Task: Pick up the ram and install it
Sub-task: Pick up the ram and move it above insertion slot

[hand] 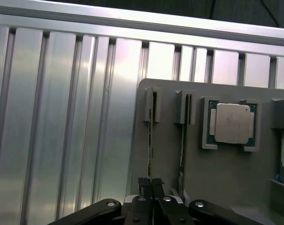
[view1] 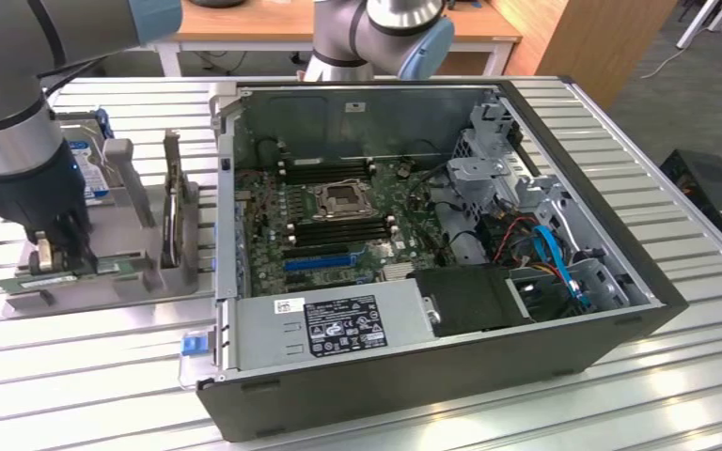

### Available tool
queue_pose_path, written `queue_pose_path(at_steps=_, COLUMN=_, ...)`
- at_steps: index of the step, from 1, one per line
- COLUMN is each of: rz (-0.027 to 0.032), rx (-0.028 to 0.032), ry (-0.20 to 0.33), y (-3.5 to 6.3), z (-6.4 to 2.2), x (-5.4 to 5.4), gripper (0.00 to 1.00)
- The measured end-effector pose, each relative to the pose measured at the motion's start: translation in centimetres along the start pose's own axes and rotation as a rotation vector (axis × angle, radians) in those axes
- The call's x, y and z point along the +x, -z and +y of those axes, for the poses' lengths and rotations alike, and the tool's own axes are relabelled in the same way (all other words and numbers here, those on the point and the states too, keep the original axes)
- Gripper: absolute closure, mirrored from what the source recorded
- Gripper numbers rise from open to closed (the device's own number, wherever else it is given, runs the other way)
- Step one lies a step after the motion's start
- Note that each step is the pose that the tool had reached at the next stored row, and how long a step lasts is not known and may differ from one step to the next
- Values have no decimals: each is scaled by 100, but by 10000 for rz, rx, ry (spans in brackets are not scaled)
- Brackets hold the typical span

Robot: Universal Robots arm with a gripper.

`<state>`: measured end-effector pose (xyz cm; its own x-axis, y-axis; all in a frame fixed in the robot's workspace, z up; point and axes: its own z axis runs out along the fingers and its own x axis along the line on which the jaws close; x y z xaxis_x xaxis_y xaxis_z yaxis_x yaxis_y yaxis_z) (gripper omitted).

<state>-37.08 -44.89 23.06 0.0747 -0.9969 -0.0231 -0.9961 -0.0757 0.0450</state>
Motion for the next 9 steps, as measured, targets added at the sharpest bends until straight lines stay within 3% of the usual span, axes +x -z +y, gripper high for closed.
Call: queue_pose_path(at_steps=9, rz=-6, rx=3, ry=-117, y=166, z=6, x=-4, gripper=87)
